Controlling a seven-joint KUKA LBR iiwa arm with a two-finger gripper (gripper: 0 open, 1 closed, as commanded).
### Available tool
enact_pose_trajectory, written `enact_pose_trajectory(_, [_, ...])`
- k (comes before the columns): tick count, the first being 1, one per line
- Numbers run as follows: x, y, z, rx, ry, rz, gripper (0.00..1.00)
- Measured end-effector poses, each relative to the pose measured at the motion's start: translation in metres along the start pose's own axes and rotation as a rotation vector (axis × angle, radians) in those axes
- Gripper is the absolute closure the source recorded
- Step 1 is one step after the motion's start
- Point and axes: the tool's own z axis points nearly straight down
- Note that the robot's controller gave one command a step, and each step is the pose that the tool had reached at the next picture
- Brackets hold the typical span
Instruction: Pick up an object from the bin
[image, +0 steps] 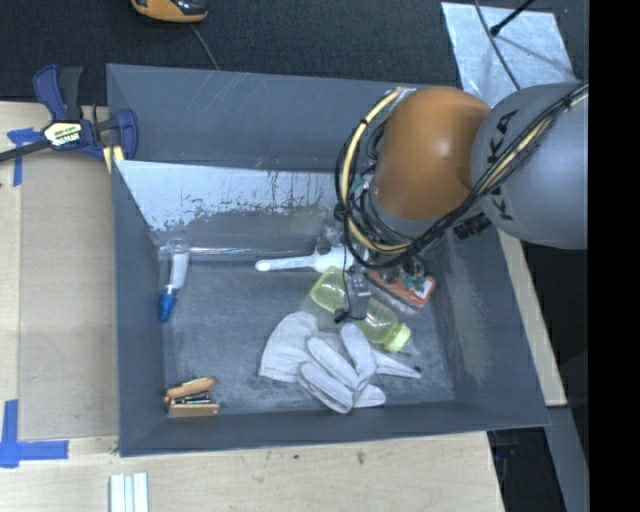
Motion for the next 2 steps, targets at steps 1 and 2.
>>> enact_pose_trajectory(1, [0.005,0.018,0.015,-0.002,0.004,-0.366,0.00])
enact_pose_trajectory(2, [-0.002,0.039,0.025,-0.002,0.002,-0.500,0.00])
